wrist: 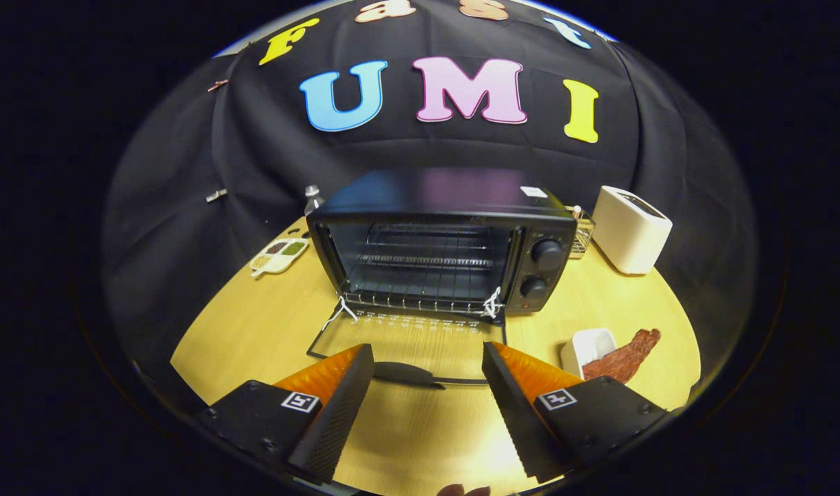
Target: Open the toaster oven, put the food inside, and close the toaster oven door.
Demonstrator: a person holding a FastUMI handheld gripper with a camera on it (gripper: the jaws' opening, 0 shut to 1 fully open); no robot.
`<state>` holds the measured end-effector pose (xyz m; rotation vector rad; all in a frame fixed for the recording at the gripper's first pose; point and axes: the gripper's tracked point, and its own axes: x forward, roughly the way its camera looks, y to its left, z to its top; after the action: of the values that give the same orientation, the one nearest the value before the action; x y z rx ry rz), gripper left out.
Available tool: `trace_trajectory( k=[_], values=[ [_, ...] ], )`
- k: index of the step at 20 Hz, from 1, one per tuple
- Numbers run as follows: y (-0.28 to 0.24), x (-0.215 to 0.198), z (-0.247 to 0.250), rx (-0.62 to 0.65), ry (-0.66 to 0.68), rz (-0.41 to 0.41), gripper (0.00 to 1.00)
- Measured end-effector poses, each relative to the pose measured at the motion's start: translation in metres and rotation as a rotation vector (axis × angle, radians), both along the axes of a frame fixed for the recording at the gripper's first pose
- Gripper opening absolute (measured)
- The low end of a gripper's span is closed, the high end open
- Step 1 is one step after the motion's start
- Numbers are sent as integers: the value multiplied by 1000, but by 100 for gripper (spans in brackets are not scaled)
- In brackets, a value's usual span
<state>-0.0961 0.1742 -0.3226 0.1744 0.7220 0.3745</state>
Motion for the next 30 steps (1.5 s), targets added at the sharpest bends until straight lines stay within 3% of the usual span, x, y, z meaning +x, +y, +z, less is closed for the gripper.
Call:
trace_trajectory(
  k=[5,9,13,17,23,30],
  values=[
    [-62,1,11,37,127,91,98],
    [-132,20,6,13,184,82,99],
    [-180,34,-9,74,309,78,99],
    [-222,45,-34,83,440,118,98],
    [-256,63,-86,152,634,134,97],
    [-244,64,-134,228,786,259,89]
  ],
)
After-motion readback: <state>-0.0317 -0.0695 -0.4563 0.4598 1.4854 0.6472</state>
